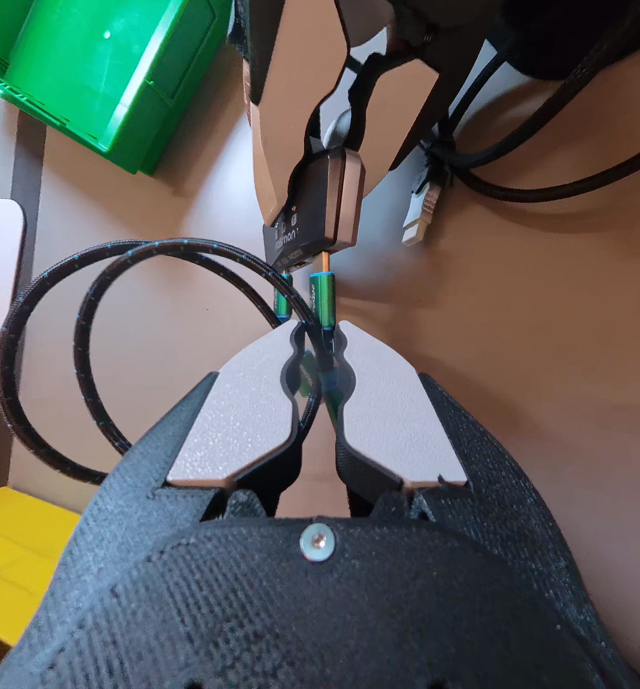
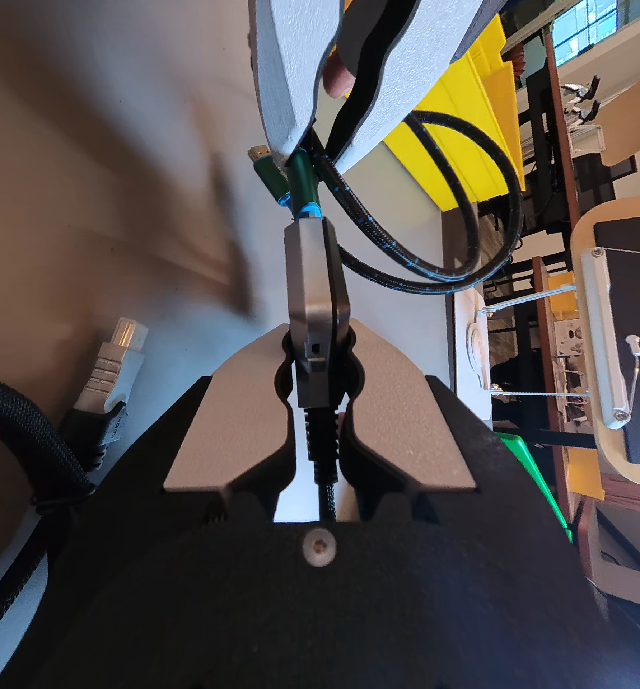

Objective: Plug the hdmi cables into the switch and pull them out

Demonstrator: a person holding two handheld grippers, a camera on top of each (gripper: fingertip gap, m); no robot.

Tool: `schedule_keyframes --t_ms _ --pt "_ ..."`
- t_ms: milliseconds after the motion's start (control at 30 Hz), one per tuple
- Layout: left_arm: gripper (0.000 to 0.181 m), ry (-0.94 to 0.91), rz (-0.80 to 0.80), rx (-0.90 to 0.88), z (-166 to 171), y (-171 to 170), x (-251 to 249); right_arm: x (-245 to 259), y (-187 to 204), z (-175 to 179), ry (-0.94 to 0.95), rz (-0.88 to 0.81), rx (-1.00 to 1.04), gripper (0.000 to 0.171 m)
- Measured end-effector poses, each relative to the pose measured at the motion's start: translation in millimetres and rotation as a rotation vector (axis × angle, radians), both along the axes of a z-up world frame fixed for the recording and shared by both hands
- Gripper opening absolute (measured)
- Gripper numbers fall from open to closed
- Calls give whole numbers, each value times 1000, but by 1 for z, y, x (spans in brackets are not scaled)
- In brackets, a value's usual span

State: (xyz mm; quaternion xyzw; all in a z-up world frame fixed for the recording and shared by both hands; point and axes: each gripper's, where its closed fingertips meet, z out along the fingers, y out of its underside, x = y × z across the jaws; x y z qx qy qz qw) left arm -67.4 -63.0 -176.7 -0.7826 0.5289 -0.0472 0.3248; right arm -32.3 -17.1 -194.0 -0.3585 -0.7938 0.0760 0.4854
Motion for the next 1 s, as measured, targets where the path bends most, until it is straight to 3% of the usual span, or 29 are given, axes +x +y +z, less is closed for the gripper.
schedule_keyframes --t_ms 300,767,900,1000 --pt "15 36 -44 37 1 -4 6 2 -3 -2 -3 19 -39 22" --pt "15 109 47 11 -8 1 0 3 0 -4 -36 9 42 22" --pt "15 0 51 -55 -1 -3 9 4 2 -5 -36 -2 30 22" --pt "14 31 75 -44 -1 1 8 4 6 -6 -51 -16 52 22"
